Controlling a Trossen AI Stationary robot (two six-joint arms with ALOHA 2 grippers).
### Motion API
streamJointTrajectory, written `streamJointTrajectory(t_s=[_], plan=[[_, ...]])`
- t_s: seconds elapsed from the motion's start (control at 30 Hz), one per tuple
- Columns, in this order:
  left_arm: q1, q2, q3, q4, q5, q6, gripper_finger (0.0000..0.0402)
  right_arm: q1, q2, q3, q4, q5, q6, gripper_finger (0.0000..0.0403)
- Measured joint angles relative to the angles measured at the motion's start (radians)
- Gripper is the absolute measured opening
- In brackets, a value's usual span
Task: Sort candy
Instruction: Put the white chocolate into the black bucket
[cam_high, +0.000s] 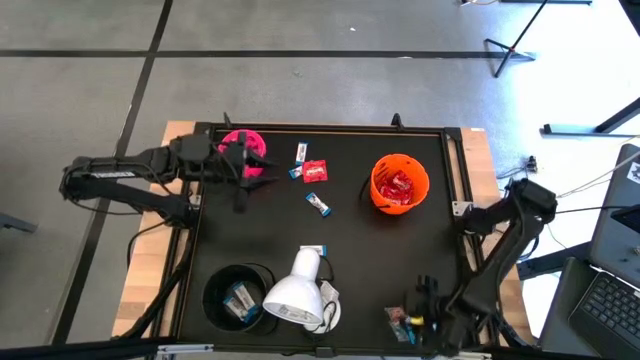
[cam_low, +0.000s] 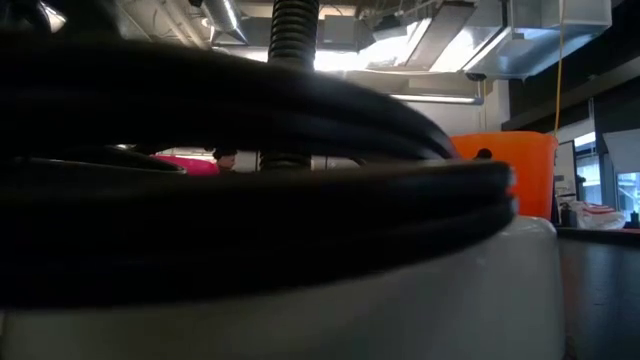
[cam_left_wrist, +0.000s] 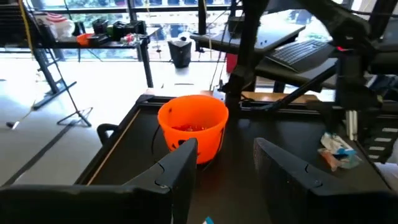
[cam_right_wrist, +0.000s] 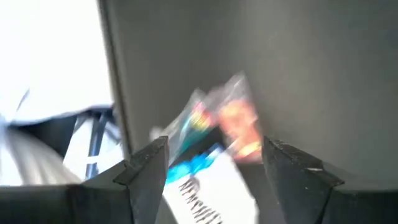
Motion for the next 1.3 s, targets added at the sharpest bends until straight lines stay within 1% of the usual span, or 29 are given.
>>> streamJointTrajectory(t_s=[0.2, 0.5, 0.7, 0.87, 1.13, 1.2, 1.3], plan=[[-0.009, 0.018, 0.0, -0.001, -0.009, 0.0, 0.0151, 0.05, 0.077, 0.0, 0.052, -0.103, 0.055, 0.0253], [-0.009, 0.066, 0.0, -0.004, -0.009, -0.004, 0.0151, 0.094, 0.137, 0.0, 0.055, -0.118, 0.107, 0.0253], [-0.009, 0.092, 0.0, -0.002, -0.009, -0.003, 0.0151, 0.09, 0.21, 0.005, 0.036, -0.2, 0.075, 0.0253], [-0.009, 0.1, 0.0, -0.002, -0.009, -0.003, 0.0151, 0.082, 0.218, 0.005, -0.053, -0.203, 0.072, 0.0253], [-0.009, 0.1, 0.0, 0.0, -0.01, -0.003, 0.0151, 0.009, 0.176, -0.003, -0.294, -0.139, 0.091, 0.0253], [-0.009, 0.1, 0.0, 0.0, -0.01, -0.004, 0.0151, -0.015, 0.167, -0.004, -0.323, -0.139, 0.093, 0.0253], [-0.009, 0.1, 0.0, -0.002, -0.009, -0.011, 0.0151, -0.037, 0.156, -0.004, -0.318, -0.153, 0.065, 0.0253]])
